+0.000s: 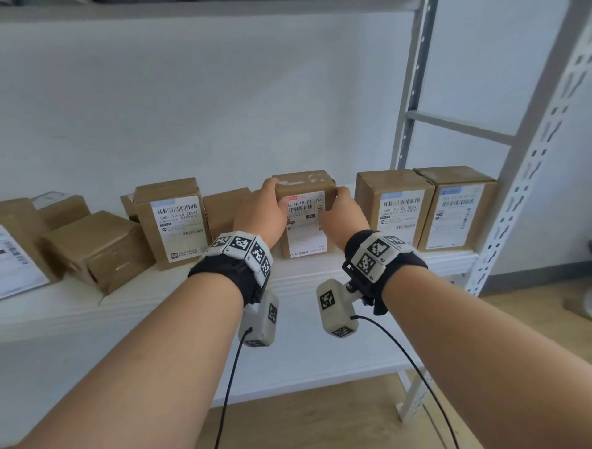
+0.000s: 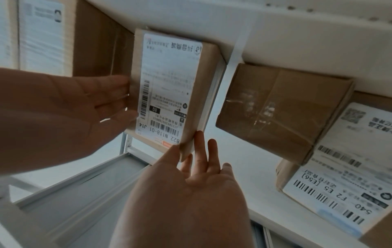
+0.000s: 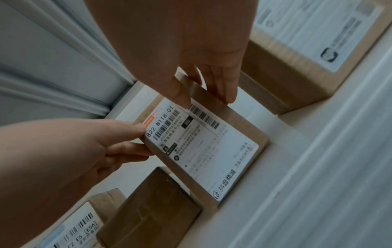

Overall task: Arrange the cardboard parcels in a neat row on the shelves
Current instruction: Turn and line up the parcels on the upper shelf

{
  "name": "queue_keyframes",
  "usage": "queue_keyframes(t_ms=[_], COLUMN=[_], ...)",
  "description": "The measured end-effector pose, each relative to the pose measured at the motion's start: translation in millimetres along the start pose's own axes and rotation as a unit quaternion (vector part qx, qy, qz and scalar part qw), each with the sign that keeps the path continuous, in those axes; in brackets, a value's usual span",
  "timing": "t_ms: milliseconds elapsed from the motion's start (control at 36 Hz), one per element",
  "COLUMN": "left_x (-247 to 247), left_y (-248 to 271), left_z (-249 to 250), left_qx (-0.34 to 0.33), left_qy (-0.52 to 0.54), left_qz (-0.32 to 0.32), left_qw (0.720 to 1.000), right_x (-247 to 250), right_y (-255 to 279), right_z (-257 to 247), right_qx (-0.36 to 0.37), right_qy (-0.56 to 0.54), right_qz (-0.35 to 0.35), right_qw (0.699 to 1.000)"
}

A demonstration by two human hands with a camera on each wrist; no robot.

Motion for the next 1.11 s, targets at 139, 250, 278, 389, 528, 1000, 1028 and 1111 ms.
queue_keyframes(t_ms=[139, 250, 278, 389, 528, 1000, 1028, 1111], left_x=[1, 1, 1, 2, -4, -29, -29, -27], left_y=[14, 21, 22, 21, 18, 9, 9, 11], left_z=[12, 20, 21, 26, 34, 56, 56, 56], left_qx=[0.003, 0.015, 0.013, -0.005, -0.004, -0.049, -0.051, -0.056], left_qy=[0.029, 0.048, 0.054, 0.078, 0.068, 0.069, 0.066, 0.064], left_qz=[-0.003, 0.001, 0.000, -0.019, -0.048, 0.023, 0.023, 0.028], left_qw=[1.000, 0.999, 0.998, 0.997, 0.997, 0.996, 0.996, 0.996], right_x=[12, 23, 28, 51, 77, 82, 82, 81], right_y=[18, 28, 30, 30, 23, -1, -1, -2], right_z=[7, 5, 4, -1, 10, 50, 50, 50], right_qx=[0.012, 0.059, 0.075, 0.122, 0.128, 0.132, 0.133, 0.131], right_qy=[0.018, 0.032, 0.038, 0.051, 0.108, 0.221, 0.220, 0.223], right_qz=[0.018, 0.046, 0.059, 0.117, 0.130, 0.130, 0.130, 0.129], right_qw=[1.000, 0.997, 0.995, 0.984, 0.977, 0.957, 0.958, 0.957])
Point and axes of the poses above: each hand's wrist, its own y-axis away from the middle knuckle, its own x-axis out of the back of the hand, z = x × y, the point moved 1 cm from there along -y, towards the middle knuckle, and after that the axes turned 4 degrees about -z, right-handed, at the moved point
